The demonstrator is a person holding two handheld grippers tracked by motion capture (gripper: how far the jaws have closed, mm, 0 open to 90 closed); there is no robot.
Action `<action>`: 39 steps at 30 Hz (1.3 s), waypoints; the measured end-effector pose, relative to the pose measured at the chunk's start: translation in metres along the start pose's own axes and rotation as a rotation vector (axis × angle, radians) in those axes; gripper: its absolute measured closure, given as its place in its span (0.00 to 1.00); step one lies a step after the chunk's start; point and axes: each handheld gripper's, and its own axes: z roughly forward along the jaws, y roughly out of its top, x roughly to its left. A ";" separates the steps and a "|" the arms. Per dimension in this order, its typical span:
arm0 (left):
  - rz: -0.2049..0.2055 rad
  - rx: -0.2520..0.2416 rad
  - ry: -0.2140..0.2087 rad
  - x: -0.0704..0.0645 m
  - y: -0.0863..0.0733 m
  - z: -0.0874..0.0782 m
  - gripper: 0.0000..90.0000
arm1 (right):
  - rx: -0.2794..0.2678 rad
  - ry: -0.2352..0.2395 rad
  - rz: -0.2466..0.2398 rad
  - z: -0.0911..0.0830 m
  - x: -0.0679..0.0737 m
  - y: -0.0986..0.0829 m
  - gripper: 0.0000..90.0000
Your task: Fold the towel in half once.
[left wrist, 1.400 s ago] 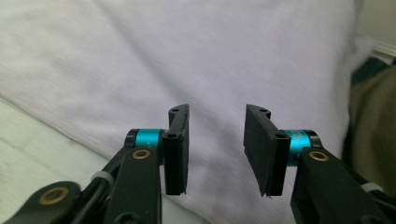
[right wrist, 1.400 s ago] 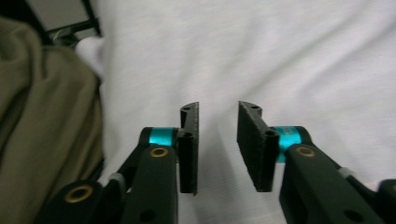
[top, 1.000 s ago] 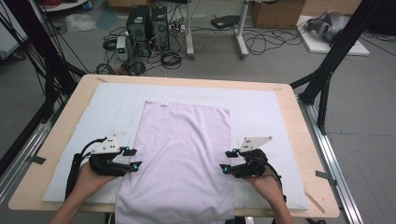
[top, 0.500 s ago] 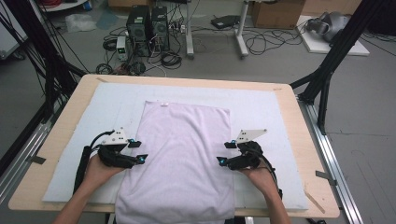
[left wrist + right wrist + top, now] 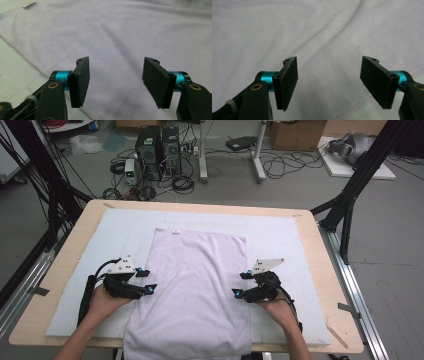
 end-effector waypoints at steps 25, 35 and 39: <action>0.006 0.018 0.073 0.076 0.082 0.004 0.53 | 0.028 -0.097 0.012 -0.012 -0.080 0.073 0.41; -0.106 0.055 0.116 0.118 0.063 0.040 0.67 | 0.076 -0.141 0.067 0.016 -0.114 0.064 0.48; -0.111 0.078 0.124 0.122 0.056 0.054 0.69 | 0.078 -0.150 0.091 0.028 -0.121 0.056 0.49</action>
